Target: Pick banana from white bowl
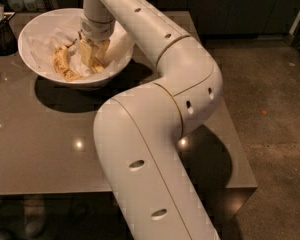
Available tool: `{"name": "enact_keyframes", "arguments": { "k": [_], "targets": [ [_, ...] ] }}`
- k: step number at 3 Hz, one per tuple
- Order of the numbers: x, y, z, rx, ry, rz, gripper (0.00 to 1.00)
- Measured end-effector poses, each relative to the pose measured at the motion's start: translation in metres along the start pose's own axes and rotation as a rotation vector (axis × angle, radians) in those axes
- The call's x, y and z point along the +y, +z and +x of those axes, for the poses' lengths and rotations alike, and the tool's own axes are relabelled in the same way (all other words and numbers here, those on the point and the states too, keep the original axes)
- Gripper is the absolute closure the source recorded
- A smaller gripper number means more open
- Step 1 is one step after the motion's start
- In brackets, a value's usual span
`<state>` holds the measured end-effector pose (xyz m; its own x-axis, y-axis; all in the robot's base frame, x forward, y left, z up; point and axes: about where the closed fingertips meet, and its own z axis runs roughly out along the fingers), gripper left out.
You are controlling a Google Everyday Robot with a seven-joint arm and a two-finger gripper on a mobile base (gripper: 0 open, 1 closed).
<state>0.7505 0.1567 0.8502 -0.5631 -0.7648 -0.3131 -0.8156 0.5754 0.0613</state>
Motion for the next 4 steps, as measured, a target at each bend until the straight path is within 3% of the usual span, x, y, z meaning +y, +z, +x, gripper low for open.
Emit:
{"name": "enact_keyframes", "arguments": {
  "k": [2,4],
  "targets": [
    [-0.005,-0.053,0.016,-0.091,-0.059,0.048,1.0],
    [0.002,-0.061,0.014,-0.093,-0.09,0.065,1.0]
  ]
}}
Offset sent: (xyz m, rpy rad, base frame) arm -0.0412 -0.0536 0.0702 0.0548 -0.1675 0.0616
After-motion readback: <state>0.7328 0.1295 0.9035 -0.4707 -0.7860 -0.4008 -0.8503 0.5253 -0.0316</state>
